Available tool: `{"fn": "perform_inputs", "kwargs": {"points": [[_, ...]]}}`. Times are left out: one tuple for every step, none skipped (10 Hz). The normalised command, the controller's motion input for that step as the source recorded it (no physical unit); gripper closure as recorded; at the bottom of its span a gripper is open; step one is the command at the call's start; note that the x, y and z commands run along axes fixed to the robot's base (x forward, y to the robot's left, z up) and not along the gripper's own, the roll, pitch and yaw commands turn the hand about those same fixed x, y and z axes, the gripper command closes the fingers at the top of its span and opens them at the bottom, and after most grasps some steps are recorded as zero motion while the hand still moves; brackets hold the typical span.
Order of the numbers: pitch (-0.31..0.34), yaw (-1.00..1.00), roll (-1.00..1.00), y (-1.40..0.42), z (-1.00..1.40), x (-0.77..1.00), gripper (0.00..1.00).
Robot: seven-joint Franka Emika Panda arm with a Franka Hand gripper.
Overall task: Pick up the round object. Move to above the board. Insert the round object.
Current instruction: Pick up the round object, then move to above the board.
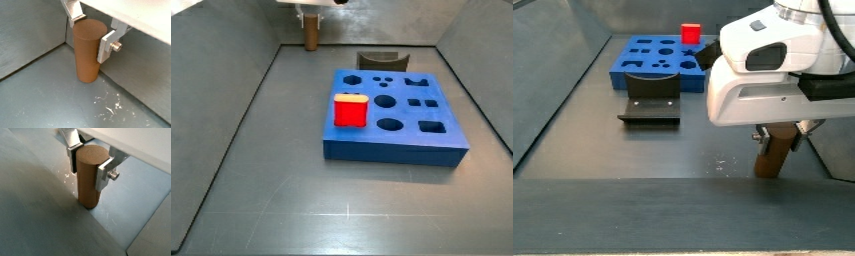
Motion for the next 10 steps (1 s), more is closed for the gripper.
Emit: {"fn": "perform_inputs", "kwargs": {"points": [[0.000, 0.00, 0.00, 0.00, 0.00, 0.00, 1.00], [0.000, 0.00, 0.00, 0.00, 0.00, 0.00, 1.00], [0.000, 0.00, 0.00, 0.00, 0.00, 0.00, 1.00], [0.000, 0.00, 0.00, 0.00, 0.00, 0.00, 1.00], [0.000, 0.00, 0.00, 0.00, 0.00, 0.00, 1.00], [0.000, 0.00, 0.00, 0.00, 0.00, 0.00, 1.00], [0.000, 0.00, 0.00, 0.00, 0.00, 0.00, 1.00], [0.000, 0.00, 0.00, 0.00, 0.00, 0.00, 1.00], [0.340, 0.41, 0.39, 0.20, 1.00, 0.24, 1.00], [0.371, 0.39, 0.38, 0.24, 1.00, 0.21, 1.00]]}}
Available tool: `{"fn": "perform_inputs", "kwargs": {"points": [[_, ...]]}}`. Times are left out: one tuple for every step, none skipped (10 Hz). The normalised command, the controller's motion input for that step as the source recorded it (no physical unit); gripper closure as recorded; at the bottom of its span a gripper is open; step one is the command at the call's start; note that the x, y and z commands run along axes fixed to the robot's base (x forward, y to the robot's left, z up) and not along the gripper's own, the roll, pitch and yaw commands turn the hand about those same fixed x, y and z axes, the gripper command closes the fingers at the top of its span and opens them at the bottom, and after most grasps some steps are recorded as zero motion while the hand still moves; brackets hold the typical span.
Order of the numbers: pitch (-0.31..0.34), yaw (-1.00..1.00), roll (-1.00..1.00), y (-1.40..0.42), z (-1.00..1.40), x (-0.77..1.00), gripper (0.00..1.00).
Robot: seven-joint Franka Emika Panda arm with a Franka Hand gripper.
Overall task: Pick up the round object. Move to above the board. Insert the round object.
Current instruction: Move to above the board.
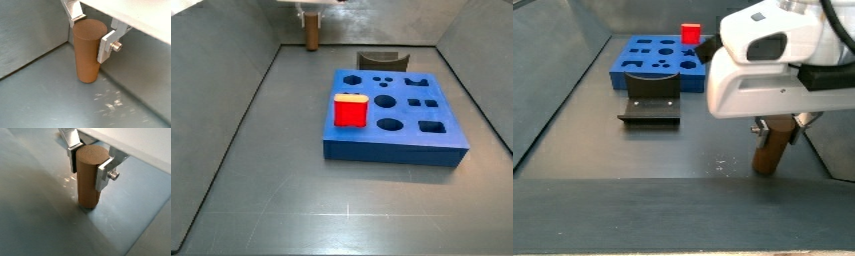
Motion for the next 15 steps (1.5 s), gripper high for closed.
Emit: {"fn": "perform_inputs", "kwargs": {"points": [[0.436, 0.24, 0.30, 0.18, 1.00, 0.16, 1.00], [0.398, 0.16, 0.26, 0.16, 1.00, 0.14, 1.00], [0.303, 0.10, 0.20, 0.13, 1.00, 0.11, 1.00], [0.248, 0.07, 0.16, 0.11, 1.00, 0.09, 1.00], [0.200, 0.05, 0.14, 0.08, 1.00, 0.07, 1.00], [0.185, 0.04, 0.13, 0.07, 1.00, 0.05, 1.00], [0.186, 0.04, 0.14, 0.04, 0.91, 0.03, 1.00], [0.180, 0.04, 0.12, 0.03, 0.74, 0.02, 1.00], [0.182, 0.04, 0.11, 0.02, 0.61, 0.01, 1.00], [0.185, 0.03, 0.12, 0.01, 0.52, 0.01, 1.00], [0.170, 0.03, 0.11, 0.00, 0.30, 0.00, 1.00], [-0.219, -1.00, -0.04, -1.00, 0.29, 0.17, 1.00], [-0.238, -1.00, -0.03, -1.00, 0.27, 0.17, 1.00], [-0.230, -0.47, -0.03, -1.00, 0.27, 0.16, 1.00], [-0.181, -0.25, -0.07, -1.00, 0.27, 0.16, 1.00]]}}
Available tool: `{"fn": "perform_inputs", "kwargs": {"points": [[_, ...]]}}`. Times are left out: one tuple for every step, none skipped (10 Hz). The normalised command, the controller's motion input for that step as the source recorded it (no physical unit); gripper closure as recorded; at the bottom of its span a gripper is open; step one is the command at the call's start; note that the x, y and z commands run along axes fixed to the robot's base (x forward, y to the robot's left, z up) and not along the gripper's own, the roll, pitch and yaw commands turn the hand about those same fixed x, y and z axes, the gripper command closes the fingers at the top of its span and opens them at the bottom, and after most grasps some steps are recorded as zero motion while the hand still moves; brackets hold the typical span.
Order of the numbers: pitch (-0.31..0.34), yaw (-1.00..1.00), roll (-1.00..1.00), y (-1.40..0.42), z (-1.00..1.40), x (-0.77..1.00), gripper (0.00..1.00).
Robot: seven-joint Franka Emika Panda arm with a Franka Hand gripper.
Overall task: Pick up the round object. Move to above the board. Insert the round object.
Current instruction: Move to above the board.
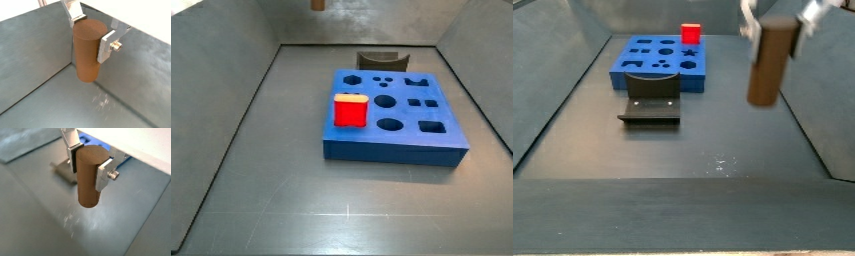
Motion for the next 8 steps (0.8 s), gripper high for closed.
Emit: {"fn": "perform_inputs", "kwargs": {"points": [[-0.068, -0.07, -0.04, -1.00, 0.27, 0.16, 1.00], [-0.023, -0.03, -0.04, -1.00, 0.27, 0.16, 1.00], [-0.001, -0.01, -0.04, -1.00, 0.28, 0.16, 1.00], [0.003, -0.01, -0.03, -1.00, 0.27, 0.16, 1.00], [0.030, 0.00, -0.02, -1.00, 0.28, 0.16, 1.00], [0.043, 0.01, -0.02, -1.00, 0.28, 0.16, 1.00], [0.060, 0.00, -0.03, -1.00, 0.28, 0.16, 1.00], [0.066, 0.01, -0.02, -1.00, 0.28, 0.16, 1.00]]}}
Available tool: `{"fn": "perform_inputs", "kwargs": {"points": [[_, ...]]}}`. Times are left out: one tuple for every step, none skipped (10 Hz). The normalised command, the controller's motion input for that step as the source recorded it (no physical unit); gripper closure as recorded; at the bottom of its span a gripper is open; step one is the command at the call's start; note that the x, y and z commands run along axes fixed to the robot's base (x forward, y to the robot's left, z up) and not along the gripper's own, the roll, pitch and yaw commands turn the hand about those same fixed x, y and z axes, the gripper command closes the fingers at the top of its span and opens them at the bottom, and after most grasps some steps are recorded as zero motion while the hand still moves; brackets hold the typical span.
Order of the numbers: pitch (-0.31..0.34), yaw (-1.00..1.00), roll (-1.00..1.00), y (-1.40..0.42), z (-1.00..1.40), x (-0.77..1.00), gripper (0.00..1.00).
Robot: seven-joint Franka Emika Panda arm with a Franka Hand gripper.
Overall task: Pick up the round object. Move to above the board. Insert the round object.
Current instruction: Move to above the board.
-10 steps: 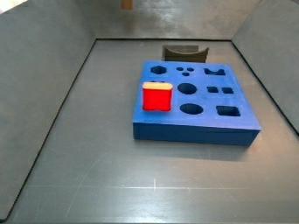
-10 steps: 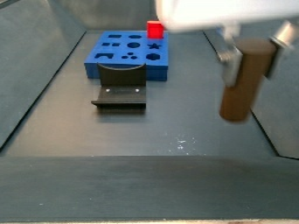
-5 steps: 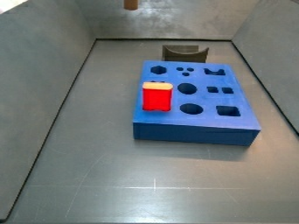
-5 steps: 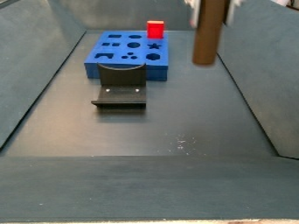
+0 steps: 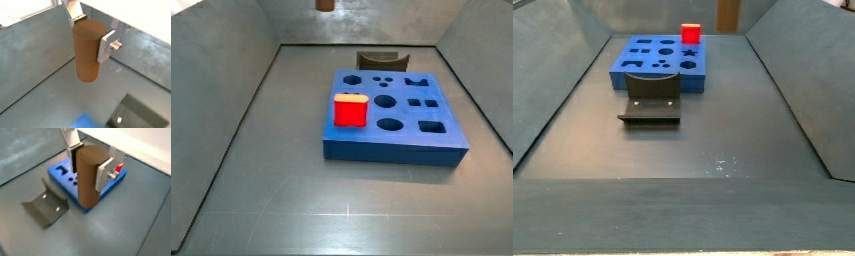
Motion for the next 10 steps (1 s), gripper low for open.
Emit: {"fn": "perform_inputs", "kwargs": {"points": [[0.085, 0.01, -0.01, -1.00, 0.29, 0.16, 1.00], [0.079, 0.00, -0.03, -1.00, 0.29, 0.17, 1.00], [0.092, 0.01, 0.01, -1.00, 0.29, 0.17, 1.00], [0.112, 0.01, -0.02, -1.00, 0.29, 0.18, 1.00], [0.144, 0.01, 0.01, -1.00, 0.29, 0.19, 1.00], [0.177, 0.01, 0.01, -1.00, 0.29, 0.20, 1.00], [0.211, 0.01, 0.01, -1.00, 0.30, 0.22, 1.00], [0.217, 0.00, 0.00, -1.00, 0.30, 0.24, 1.00], [0.225, 0.01, 0.02, -0.84, 0.25, 0.23, 1.00], [0.217, 0.01, 0.03, -0.65, 0.20, 0.20, 1.00]]}}
